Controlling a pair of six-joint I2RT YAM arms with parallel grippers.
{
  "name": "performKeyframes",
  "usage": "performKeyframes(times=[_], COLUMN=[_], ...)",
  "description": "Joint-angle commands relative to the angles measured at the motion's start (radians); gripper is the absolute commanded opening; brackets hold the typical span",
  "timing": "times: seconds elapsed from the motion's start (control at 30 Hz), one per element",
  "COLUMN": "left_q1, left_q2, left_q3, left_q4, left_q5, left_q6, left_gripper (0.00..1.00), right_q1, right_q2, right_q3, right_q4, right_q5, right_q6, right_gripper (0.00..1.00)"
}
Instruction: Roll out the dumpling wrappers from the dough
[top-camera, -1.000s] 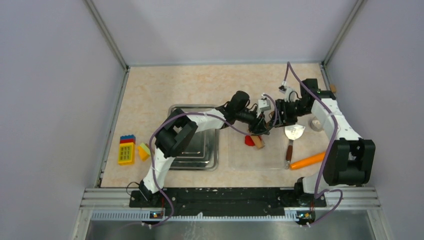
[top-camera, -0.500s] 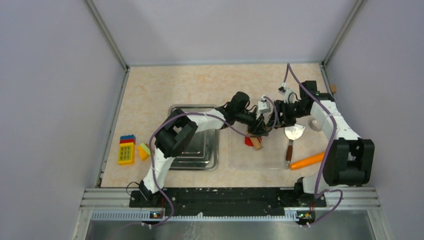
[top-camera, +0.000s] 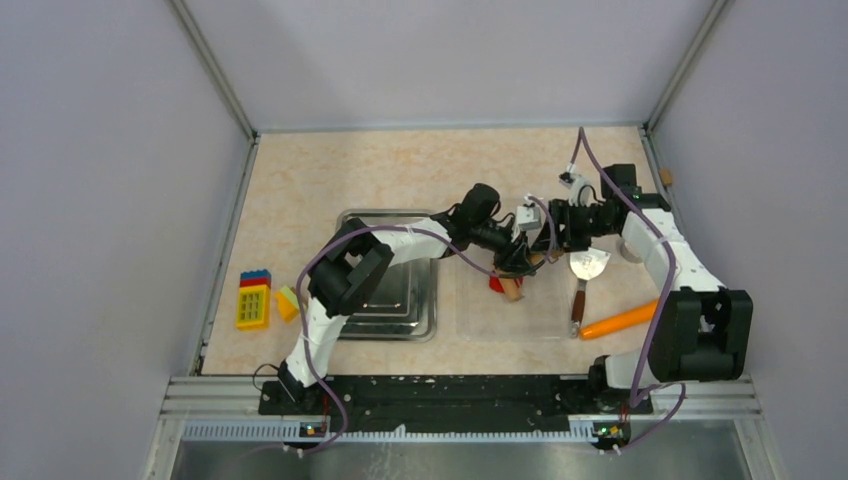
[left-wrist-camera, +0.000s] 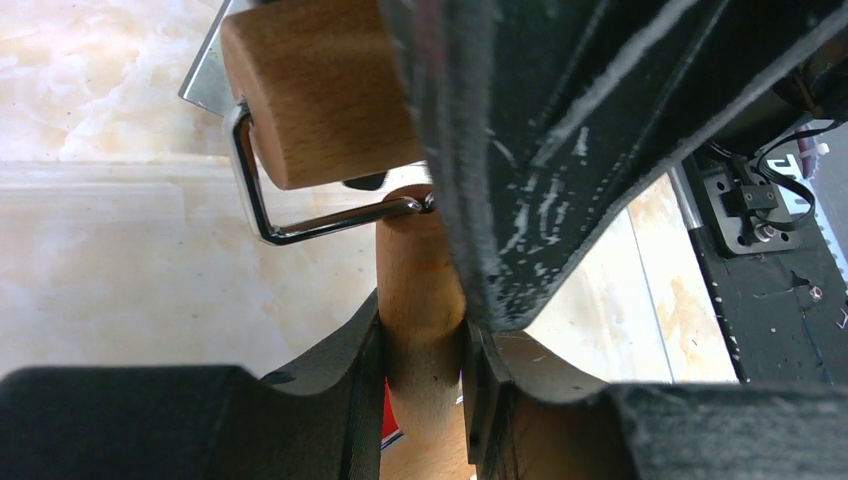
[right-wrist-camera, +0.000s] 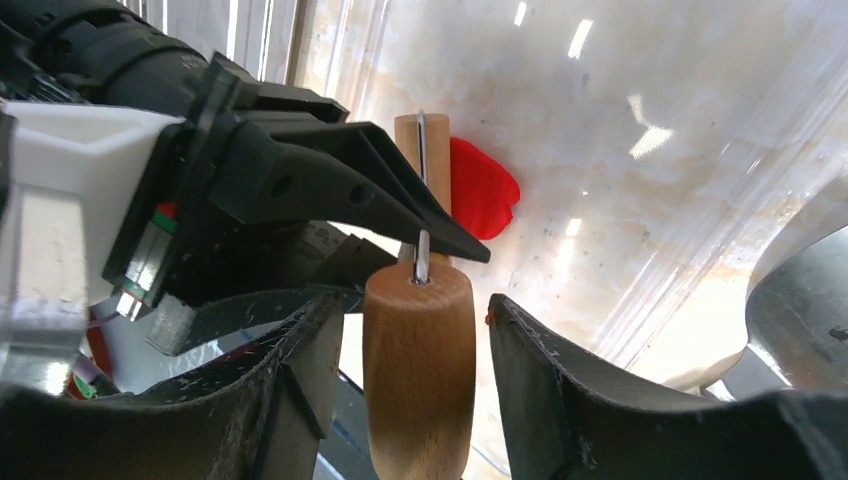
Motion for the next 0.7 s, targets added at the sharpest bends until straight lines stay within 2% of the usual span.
performKeyframes(times=[0.0, 0.2, 0.43, 0.47, 0.6, 0.67], left_q1=[-0.010, -0.010, -0.010, -0.010, -0.011, -0.012], left_q2=[-0.076, -0.081, -0.079, -0.078, -0.074, -0.072], left_q3=[0.020, 0.021, 0.031, 0.035, 0.037, 0.034], left_q4=[-0.024, -0.024, -0.008, -0.007, -0.007, -0.008], left_q5=[0.058, 0.040, 0.028, 0.027, 0.028, 0.023], left_q6=[0.032, 0.035, 0.028, 0.027, 0.028, 0.027], left_gripper=[0.00, 0.00, 0.00, 0.00, 0.00, 0.00], right_q1=[0.004, 0.004, 0.004, 0.004, 0.003, 0.004], right_q2=[-0.035, -0.015, -0.026, -0.026, -0.034, -0.033], right_q3=[0.001, -0.018, -0.048, -0.048, -0.046, -0.046], right_q4=[0.069, 0.042, 0.009, 0.007, 0.011, 0.013], right_q5=[-0.011, 0.003, 0.013, 0.017, 0.020, 0.042], right_q6=[0.020, 0.000, -0.005, -0.008, -0.004, 0.005], right_gripper=[0.56, 0.44, 0.49, 0.44, 0.11, 0.00])
